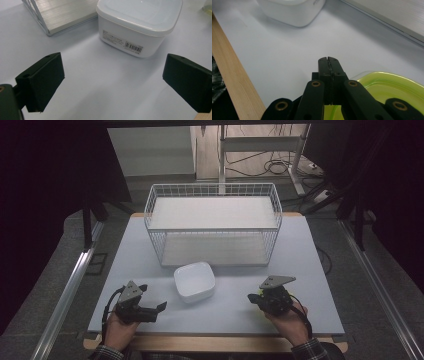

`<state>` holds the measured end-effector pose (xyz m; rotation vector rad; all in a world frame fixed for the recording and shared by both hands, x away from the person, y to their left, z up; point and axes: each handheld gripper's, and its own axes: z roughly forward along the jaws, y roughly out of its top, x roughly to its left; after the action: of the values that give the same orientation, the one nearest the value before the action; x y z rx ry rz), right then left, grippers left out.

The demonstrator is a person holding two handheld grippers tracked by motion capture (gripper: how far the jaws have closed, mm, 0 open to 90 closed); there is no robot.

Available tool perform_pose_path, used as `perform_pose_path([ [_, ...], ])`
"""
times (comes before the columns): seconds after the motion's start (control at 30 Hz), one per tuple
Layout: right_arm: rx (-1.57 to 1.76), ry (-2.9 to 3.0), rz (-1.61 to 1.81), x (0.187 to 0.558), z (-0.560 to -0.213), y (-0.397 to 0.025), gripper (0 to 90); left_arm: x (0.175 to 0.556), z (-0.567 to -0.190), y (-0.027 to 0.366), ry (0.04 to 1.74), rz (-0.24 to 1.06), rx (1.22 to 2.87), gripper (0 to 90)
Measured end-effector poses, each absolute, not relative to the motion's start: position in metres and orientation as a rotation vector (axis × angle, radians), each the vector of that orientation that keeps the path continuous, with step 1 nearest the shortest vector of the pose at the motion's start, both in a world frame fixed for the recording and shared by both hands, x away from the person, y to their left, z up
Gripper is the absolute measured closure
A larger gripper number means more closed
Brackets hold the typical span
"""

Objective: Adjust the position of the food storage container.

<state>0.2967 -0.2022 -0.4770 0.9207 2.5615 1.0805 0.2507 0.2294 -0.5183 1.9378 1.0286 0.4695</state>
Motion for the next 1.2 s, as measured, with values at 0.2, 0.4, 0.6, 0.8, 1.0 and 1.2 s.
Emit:
perform_pose_path([
  [0.2,0.965,2.548,1.064,0.291,-0.476,-0.225,90.0,0.251,-0.518,0.229,1.029,0.471,1.939,3.3],
  [0.4,1.035,2.509,1.076,0.293,-0.474,-0.249,90.0,0.251,-0.518,0.229,1.030,0.471,1.940,3.3],
  [0.6,1.075,2.490,1.087,0.293,-0.474,-0.264,90.0,0.251,-0.519,0.229,1.030,0.471,1.942,3.2],
  [0.8,1.127,2.456,1.085,0.290,-0.473,-0.282,90.0,0.251,-0.519,0.229,1.041,0.455,1.929,2.7],
  [1.0,1.178,2.422,1.066,0.290,-0.473,-0.297,90.0,0.251,-0.518,0.229,1.051,0.434,1.912,2.3],
  [1.2,1.146,2.421,1.101,0.289,-0.472,-0.291,89.9,0.250,-0.514,0.230,1.061,0.381,1.886,3.0],
])
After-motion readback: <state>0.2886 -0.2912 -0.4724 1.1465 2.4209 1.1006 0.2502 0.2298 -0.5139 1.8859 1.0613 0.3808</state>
